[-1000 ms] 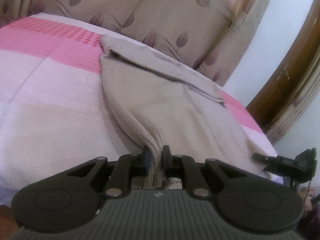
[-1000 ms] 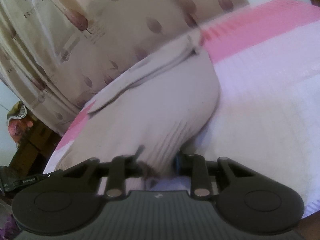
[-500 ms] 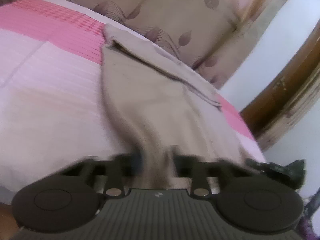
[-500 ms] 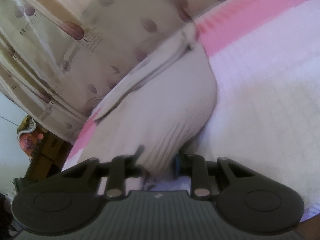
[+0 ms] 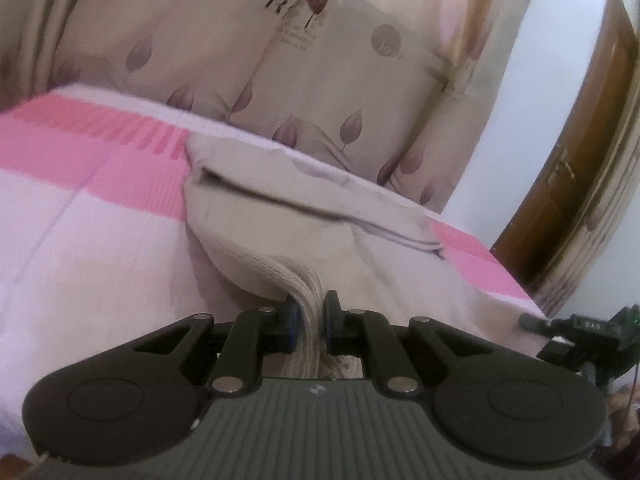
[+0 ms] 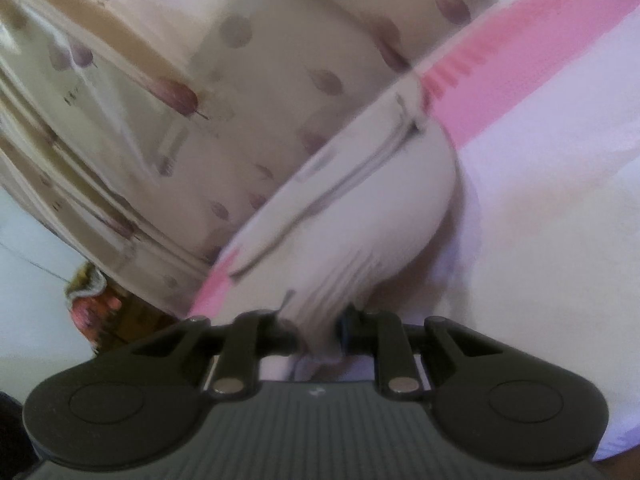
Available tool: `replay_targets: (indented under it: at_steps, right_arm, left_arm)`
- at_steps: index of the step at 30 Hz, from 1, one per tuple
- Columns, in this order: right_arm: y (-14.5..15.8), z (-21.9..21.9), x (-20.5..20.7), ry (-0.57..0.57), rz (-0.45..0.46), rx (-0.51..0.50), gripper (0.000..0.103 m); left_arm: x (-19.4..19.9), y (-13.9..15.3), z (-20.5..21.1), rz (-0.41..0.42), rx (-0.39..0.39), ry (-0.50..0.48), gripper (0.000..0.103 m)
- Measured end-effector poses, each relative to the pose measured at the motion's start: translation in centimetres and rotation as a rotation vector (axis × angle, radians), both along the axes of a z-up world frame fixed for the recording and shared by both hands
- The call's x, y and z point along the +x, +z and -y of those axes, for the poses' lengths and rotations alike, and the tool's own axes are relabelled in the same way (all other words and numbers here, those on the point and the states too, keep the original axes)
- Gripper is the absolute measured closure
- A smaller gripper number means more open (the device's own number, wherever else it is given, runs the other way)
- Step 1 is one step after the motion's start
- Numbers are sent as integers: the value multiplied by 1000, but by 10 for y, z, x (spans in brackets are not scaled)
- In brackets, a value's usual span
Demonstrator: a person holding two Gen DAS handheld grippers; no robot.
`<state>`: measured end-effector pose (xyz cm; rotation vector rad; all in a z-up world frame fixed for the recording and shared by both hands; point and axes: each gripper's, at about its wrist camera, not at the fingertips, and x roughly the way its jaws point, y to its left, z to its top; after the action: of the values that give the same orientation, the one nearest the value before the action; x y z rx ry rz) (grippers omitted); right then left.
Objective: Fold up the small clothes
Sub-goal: 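Lift the hem with both grippers and fold it over toward the collar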
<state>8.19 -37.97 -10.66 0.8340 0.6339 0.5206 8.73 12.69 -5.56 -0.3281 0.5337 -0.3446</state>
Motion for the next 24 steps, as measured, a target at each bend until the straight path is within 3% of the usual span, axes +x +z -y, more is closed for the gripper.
replay_targets:
  at_steps: [6, 24]
  right_arm:
    - [8, -4, 7, 2, 16, 45, 84]
    - [34, 1, 43, -51, 73, 146, 83]
  left_arm:
    - [2, 12, 9, 40, 43, 4, 91]
    - [41, 48, 17, 76, 37, 48, 91]
